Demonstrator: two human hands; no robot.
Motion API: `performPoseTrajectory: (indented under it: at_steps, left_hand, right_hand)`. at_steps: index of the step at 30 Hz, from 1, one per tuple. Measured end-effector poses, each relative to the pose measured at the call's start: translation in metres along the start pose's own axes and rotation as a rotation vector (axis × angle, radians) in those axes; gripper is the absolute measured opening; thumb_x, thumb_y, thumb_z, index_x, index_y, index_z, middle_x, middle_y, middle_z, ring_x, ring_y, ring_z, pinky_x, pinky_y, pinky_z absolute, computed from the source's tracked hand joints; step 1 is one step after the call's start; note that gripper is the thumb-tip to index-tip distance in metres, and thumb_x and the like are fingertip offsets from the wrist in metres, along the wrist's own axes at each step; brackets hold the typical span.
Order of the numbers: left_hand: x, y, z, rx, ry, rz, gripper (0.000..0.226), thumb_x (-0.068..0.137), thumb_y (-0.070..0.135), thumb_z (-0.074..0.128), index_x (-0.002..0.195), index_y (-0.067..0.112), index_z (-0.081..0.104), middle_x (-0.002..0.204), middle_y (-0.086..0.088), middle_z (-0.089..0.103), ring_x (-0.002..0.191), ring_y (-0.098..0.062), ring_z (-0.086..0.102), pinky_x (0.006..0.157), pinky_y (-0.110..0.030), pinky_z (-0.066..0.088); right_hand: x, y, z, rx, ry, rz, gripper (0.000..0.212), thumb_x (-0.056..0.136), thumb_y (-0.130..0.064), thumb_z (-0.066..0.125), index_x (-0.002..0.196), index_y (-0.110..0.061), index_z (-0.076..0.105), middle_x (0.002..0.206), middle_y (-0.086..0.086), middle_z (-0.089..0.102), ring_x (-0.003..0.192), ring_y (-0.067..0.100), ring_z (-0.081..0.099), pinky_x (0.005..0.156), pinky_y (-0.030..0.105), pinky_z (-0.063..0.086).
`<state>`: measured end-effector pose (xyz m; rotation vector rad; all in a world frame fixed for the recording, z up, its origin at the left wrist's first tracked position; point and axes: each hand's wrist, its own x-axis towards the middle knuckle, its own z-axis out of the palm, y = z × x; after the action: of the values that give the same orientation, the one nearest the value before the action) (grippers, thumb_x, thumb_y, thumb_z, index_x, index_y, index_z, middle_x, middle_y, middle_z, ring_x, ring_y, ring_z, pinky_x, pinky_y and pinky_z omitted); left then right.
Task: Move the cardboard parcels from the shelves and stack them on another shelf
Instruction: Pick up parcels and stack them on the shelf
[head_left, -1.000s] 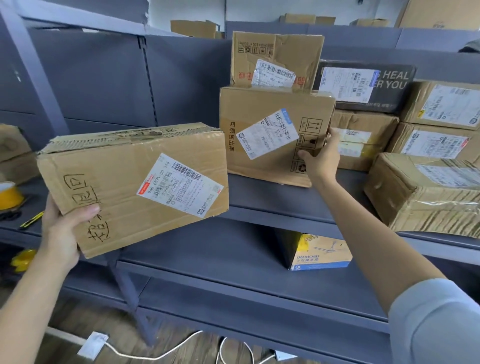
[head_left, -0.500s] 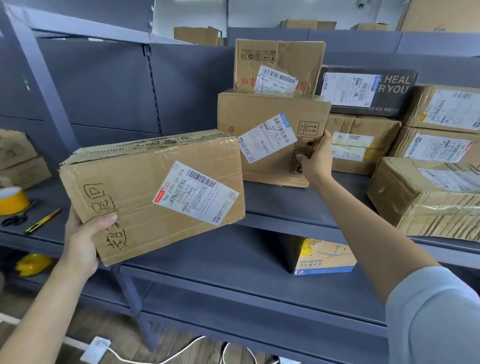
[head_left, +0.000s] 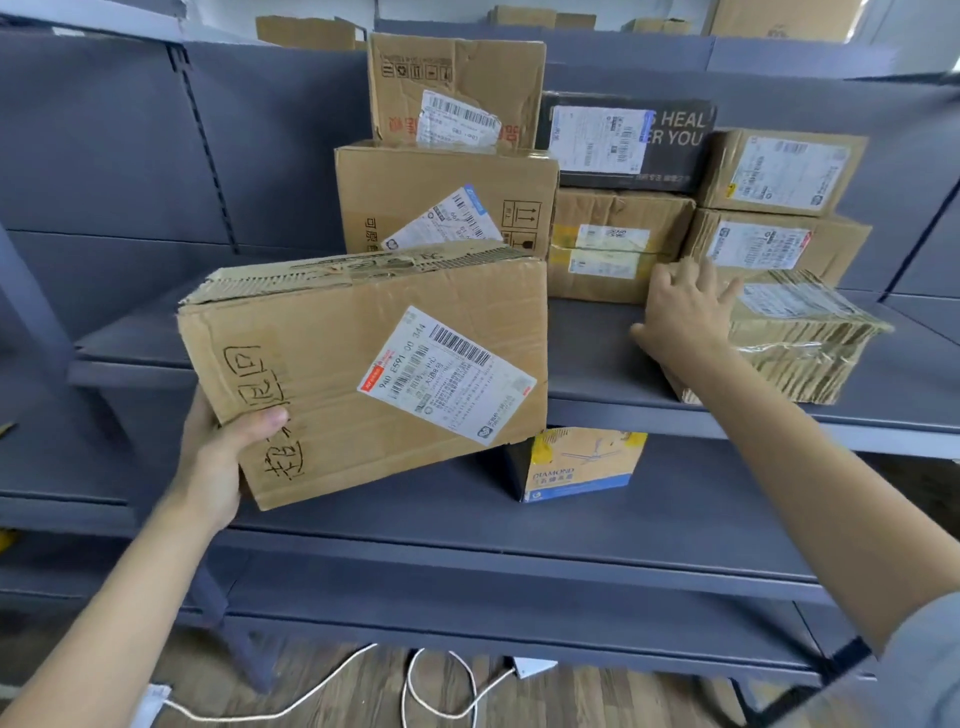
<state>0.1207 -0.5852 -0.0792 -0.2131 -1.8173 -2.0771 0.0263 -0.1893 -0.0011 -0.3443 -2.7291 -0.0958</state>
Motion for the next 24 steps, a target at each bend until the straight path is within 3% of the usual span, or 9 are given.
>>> performPoseTrajectory:
  at_steps: [4, 8, 11, 14, 16, 19, 20, 22, 24]
  left_hand:
    - [-0.008, -0.004, 0.040, -0.036, -0.055, -0.057, 0.061, 0.046, 0.034, 0.068, 0.106, 0.023, 0.057, 0.091, 0.015, 0.072, 0.089, -0.006, 0.066, 0.077, -0.032, 0.050]
    - [-0.012, -0.006, 0.086, -0.040, -0.150, -0.085, 0.064, 0.046, 0.036, 0.069, 0.107, 0.024, 0.056, 0.092, 0.014, 0.072, 0.089, -0.005, 0.067, 0.077, -0.031, 0.050]
    - [-0.013, -0.004, 0.125, -0.037, -0.228, -0.073, 0.070, 0.044, 0.037, 0.070, 0.110, 0.026, 0.052, 0.093, 0.014, 0.070, 0.087, 0.000, 0.066, 0.070, -0.019, 0.052]
    - [-0.011, -0.002, 0.165, -0.034, -0.304, -0.038, 0.081, 0.042, 0.034, 0.071, 0.119, 0.024, 0.047, 0.102, 0.010, 0.065, 0.090, 0.001, 0.065, 0.068, -0.014, 0.051]
    - [-0.009, -0.001, 0.190, -0.055, -0.330, -0.034, 0.085, 0.041, 0.032, 0.071, 0.122, 0.021, 0.046, 0.102, 0.007, 0.064, 0.089, 0.000, 0.065, 0.067, -0.015, 0.052]
    - [0.001, -0.001, 0.218, -0.090, -0.314, -0.036, 0.074, 0.043, 0.033, 0.071, 0.113, 0.020, 0.052, 0.097, 0.007, 0.067, 0.087, -0.003, 0.066, 0.070, -0.019, 0.053]
    - [0.005, -0.001, 0.224, -0.105, -0.298, -0.034, 0.070, 0.045, 0.033, 0.071, 0.111, 0.019, 0.054, 0.096, 0.006, 0.067, 0.088, -0.006, 0.066, 0.074, -0.021, 0.053]
    - [0.015, -0.002, 0.236, -0.139, -0.267, -0.023, 0.071, 0.048, 0.035, 0.070, 0.115, 0.015, 0.054, 0.098, 0.005, 0.067, 0.092, -0.009, 0.066, 0.077, -0.024, 0.053]
    - [0.024, -0.004, 0.246, -0.141, -0.253, -0.025, 0.074, 0.050, 0.037, 0.070, 0.119, 0.017, 0.051, 0.101, 0.007, 0.066, 0.092, -0.006, 0.065, 0.076, -0.022, 0.053]
  right_hand:
    - [-0.008, 0.041, 0.004, -0.158, -0.063, 0.030, 0.056, 0.093, -0.020, 0.049, 0.141, 0.002, 0.028, 0.142, 0.022, 0.037, 0.133, 0.037, 0.034, 0.107, 0.051, 0.031]
    - [-0.018, 0.086, 0.008, -0.169, 0.024, 0.001, 0.054, 0.089, -0.008, 0.051, 0.139, 0.001, 0.032, 0.139, 0.018, 0.041, 0.130, 0.033, 0.038, 0.101, 0.044, 0.035]
    - [-0.021, 0.129, 0.012, -0.164, 0.077, -0.023, 0.053, 0.088, -0.005, 0.053, 0.138, -0.003, 0.036, 0.139, 0.014, 0.043, 0.130, 0.031, 0.038, 0.104, 0.042, 0.035]
    - [-0.025, 0.167, 0.015, -0.076, 0.146, -0.086, 0.045, 0.091, -0.005, 0.051, 0.135, -0.002, 0.044, 0.141, 0.017, 0.044, 0.137, 0.033, 0.033, 0.116, 0.045, 0.020]
    - [-0.030, 0.181, 0.012, 0.167, 0.228, -0.119, 0.034, 0.093, -0.008, 0.050, 0.126, 0.002, 0.054, 0.135, 0.022, 0.052, 0.129, 0.038, 0.042, 0.110, 0.047, 0.027]
    - [-0.051, 0.177, -0.013, 0.880, 0.338, 0.008, 0.033, 0.097, -0.022, 0.042, 0.085, -0.010, 0.070, 0.084, 0.012, 0.069, 0.081, 0.027, 0.062, 0.074, 0.039, 0.045]
    - [-0.057, 0.171, -0.024, 1.194, 0.274, 0.056, 0.041, 0.099, -0.025, 0.039, 0.073, -0.019, 0.070, 0.069, 0.002, 0.067, 0.068, 0.016, 0.061, 0.066, 0.030, 0.045]
    - [-0.061, 0.169, -0.037, 1.652, 0.007, 0.008, 0.053, 0.100, -0.039, 0.032, 0.074, -0.021, 0.074, 0.064, -0.010, 0.069, 0.061, 0.003, 0.063, 0.061, 0.020, 0.048]
    - [-0.058, 0.168, -0.037, 1.763, -0.208, -0.132, 0.049, 0.082, -0.062, 0.049, 0.088, -0.022, 0.076, 0.079, -0.010, 0.073, 0.073, 0.002, 0.068, 0.067, 0.018, 0.051]
